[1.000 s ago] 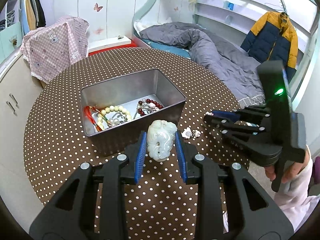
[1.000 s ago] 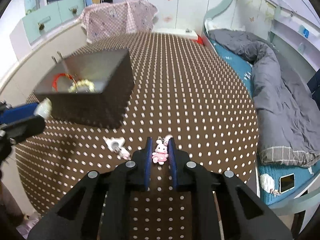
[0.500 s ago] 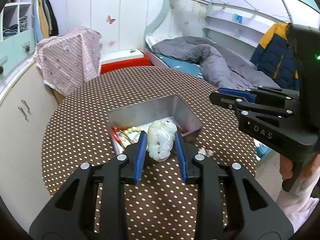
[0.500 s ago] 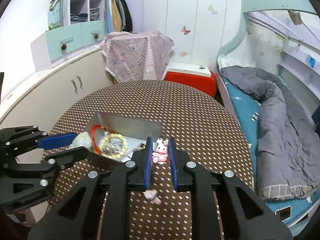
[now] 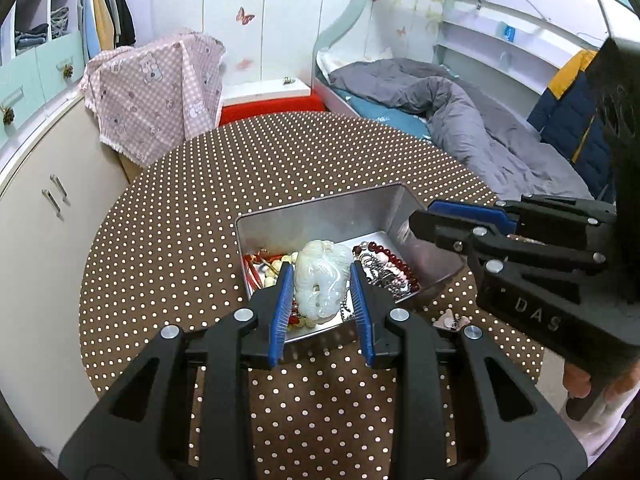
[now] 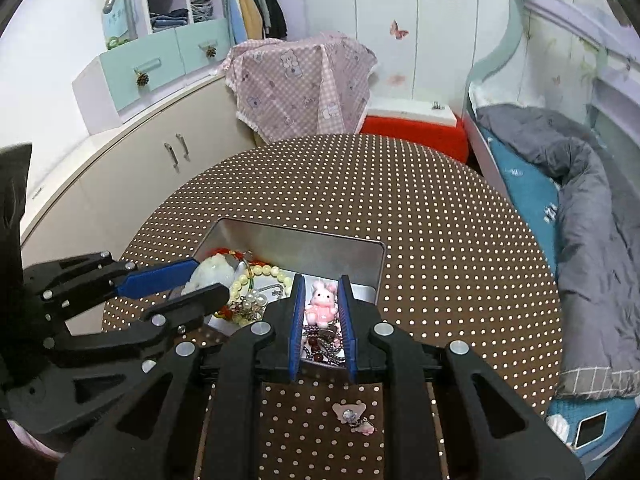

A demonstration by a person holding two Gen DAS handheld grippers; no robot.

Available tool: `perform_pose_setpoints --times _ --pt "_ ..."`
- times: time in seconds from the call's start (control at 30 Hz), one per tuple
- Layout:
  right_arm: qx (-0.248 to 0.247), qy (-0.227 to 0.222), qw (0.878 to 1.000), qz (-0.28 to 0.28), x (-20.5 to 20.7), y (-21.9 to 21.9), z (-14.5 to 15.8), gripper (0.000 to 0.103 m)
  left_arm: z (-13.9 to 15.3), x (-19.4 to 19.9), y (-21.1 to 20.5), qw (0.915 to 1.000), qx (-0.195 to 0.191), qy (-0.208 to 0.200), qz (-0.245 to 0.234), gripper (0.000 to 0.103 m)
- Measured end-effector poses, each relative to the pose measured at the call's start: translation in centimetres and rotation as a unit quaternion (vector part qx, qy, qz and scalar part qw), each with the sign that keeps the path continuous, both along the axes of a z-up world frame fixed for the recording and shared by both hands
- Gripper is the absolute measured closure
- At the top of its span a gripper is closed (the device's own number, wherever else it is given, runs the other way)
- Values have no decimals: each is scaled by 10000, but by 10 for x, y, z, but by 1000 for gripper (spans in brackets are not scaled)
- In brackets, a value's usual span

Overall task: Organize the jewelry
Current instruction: 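Lower the jade pendant and pink bunny charm into the tin and open both tools, then grasp the white cat charm with the right tool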

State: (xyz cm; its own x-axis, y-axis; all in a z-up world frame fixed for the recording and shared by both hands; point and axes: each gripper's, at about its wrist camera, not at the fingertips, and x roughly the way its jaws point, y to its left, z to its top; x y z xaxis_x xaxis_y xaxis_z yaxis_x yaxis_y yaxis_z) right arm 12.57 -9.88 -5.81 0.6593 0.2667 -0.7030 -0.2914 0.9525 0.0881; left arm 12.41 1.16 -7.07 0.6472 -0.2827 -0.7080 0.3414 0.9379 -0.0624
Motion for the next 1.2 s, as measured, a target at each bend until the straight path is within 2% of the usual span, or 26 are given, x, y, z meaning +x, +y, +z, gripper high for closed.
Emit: perform_pose_setpoints --times 0.1,0.17,0.27,0.57,0.6,0.7,1.1,1.2 --pt "12 14 10000 -76 3 -4 1 81 -5 3 -1 10000 12 58 -4 74" --pt "13 -1 9999 -128 3 -7 2 72 -6 5 -2 10000 37 83 10 74" --pt "-42 -10 9998 -179 2 -9 1 65 -9 8 -5 9999 76 117 -9 74" --pt "-11 31 9996 -286 1 -17 -3 59 -15 8 -11 9997 171 182 4 74" --pt "-5 33 9996 -295 1 -19 -3 59 -15 8 -10 9997 160 181 -5 72" --pt "14 47 9994 -339 0 -23 -4 58 -15 8 -11 9998 153 154 16 57" --pt "50 32 9986 -530 -7 -37 -5 53 -10 5 -7 9999 83 93 83 57" --pt "48 35 9982 -600 -9 -41 -5 49 -7 5 -2 9998 33 68 176 55"
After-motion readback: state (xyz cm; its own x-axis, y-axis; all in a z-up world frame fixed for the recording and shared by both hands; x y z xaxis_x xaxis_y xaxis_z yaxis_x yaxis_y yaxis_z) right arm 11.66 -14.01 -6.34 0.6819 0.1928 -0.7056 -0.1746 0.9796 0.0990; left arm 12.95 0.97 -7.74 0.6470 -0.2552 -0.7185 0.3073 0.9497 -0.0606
